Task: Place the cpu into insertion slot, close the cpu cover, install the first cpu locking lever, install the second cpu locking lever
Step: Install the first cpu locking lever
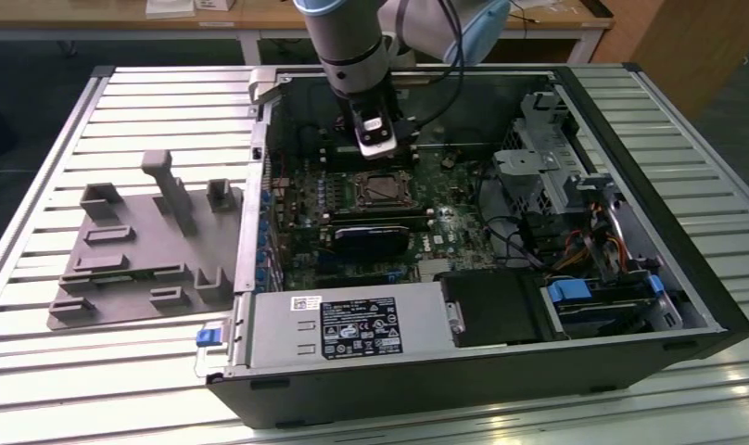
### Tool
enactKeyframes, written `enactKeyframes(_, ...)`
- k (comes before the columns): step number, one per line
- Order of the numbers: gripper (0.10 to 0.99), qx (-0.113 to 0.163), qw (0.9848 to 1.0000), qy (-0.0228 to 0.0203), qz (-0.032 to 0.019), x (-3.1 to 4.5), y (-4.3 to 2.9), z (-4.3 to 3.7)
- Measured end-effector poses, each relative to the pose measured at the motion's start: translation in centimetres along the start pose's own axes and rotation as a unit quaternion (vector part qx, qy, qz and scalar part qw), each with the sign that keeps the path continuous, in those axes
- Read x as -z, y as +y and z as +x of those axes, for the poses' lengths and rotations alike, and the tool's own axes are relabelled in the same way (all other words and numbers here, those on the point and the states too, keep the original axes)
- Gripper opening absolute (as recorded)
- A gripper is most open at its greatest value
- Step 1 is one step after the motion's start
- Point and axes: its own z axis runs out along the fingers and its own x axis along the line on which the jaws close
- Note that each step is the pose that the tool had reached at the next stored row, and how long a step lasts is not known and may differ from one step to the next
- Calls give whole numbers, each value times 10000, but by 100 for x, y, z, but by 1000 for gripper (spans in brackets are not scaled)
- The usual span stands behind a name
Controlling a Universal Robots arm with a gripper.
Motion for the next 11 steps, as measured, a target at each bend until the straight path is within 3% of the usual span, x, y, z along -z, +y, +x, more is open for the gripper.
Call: enactKeyframes(11, 102, -103, 9999, -62, 90, -22, 3, 8)
